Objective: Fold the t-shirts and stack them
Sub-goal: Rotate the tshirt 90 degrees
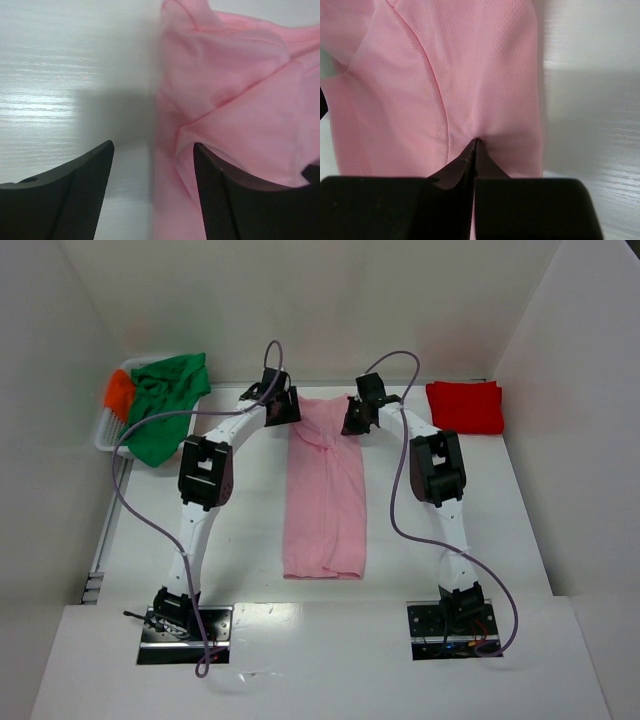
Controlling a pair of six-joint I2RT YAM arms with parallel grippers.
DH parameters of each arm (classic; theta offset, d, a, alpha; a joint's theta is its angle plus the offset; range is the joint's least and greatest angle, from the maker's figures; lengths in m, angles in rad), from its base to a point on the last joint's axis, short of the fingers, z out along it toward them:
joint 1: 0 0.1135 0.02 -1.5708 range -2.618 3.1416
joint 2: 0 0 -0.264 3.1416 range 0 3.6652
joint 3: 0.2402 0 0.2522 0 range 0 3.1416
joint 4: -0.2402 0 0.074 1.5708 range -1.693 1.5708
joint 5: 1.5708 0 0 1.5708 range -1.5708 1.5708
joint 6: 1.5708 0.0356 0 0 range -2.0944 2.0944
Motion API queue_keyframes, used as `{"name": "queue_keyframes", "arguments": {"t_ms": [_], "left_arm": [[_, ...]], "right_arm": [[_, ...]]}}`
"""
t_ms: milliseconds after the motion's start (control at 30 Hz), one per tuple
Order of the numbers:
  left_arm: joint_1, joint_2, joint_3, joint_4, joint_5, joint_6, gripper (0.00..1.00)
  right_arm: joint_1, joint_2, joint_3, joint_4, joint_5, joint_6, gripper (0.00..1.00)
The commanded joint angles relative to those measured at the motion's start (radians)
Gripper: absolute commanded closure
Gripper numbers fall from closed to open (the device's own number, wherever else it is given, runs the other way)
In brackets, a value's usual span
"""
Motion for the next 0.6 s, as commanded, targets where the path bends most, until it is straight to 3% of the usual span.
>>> {"name": "queue_keyframes", "arguments": {"t_ms": [0, 333, 400, 500, 567], "left_arm": [[-0.008, -0.117, -0.003, 0.040, 0.057, 0.020, 0.27], [-0.052, -0.180, 0.012, 0.103, 0.104, 0.018, 0.23], [-0.065, -0.116, 0.081, 0.059, 0.129, 0.008, 0.23], [-0.117, 0.030, 0.347, -0.105, 0.080, 0.044, 0.23], [-0.127, 0.062, 0.392, -0.136, 0.051, 0.055, 0.23]], "right_arm": [[-0.004, 0.025, -0.010, -0.041, 0.023, -0.010, 1.00], [-0.004, 0.015, -0.038, -0.023, 0.014, -0.010, 1.00], [-0.004, 0.015, -0.038, -0.023, 0.014, -0.010, 1.00], [-0.004, 0.005, -0.056, -0.023, 0.014, -0.010, 1.00], [-0.004, 0.005, -0.065, -0.012, 0.014, -0.010, 1.00]]}}
